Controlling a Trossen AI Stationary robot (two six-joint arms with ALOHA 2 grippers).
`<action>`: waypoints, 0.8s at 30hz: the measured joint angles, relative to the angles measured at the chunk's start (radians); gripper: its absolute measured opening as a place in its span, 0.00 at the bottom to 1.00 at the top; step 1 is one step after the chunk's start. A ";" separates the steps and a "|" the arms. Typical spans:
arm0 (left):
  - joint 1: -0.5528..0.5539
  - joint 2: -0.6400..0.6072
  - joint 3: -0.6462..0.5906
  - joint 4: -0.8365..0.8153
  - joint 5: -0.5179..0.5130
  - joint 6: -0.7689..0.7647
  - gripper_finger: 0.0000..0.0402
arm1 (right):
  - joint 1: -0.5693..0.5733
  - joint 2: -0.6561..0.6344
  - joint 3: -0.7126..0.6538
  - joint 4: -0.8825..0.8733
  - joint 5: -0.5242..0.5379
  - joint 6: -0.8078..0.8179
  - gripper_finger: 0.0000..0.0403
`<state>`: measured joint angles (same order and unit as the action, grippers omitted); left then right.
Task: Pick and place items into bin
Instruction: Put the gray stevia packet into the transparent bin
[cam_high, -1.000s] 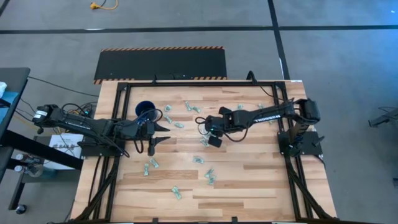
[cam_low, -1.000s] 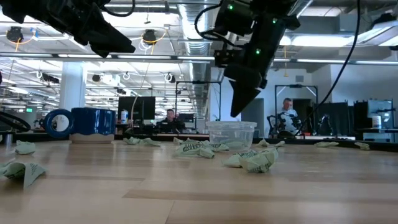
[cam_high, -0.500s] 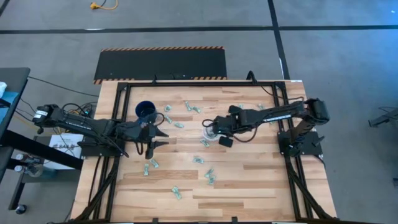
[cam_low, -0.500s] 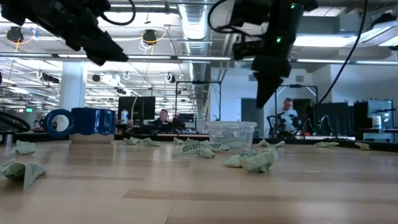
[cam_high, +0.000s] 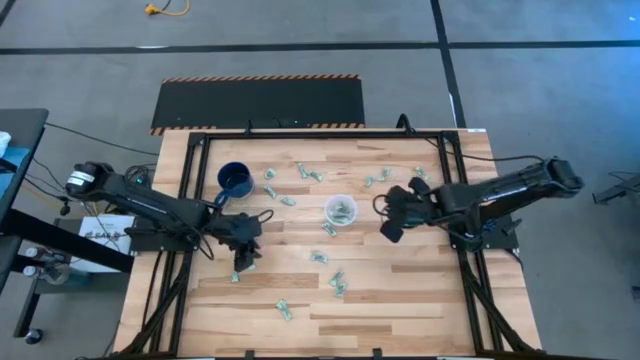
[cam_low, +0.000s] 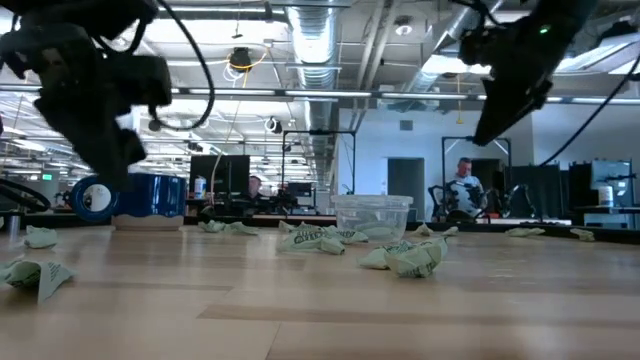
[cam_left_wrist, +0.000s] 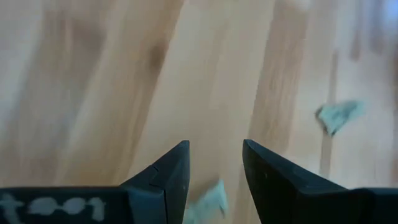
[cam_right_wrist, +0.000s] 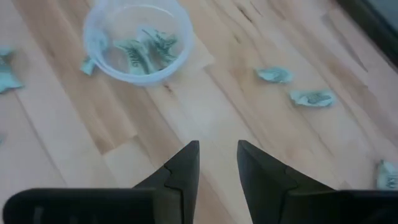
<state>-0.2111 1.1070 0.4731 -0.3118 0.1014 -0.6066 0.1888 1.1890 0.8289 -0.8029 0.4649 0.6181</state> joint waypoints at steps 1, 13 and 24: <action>-0.001 0.017 0.011 -0.042 0.015 -0.026 0.34 | 0.016 -0.014 -0.014 0.006 0.019 0.012 0.25; -0.106 0.167 0.236 -0.348 -0.070 0.265 0.34 | 0.123 -0.029 -0.072 0.059 0.204 0.037 0.25; -0.208 0.298 0.272 -0.365 -0.105 0.682 0.34 | 0.139 0.007 -0.073 0.081 0.240 0.036 0.25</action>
<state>-0.4194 1.4055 0.7452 -0.6765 -0.0037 0.0759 0.3282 1.1965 0.7559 -0.7219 0.7051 0.6540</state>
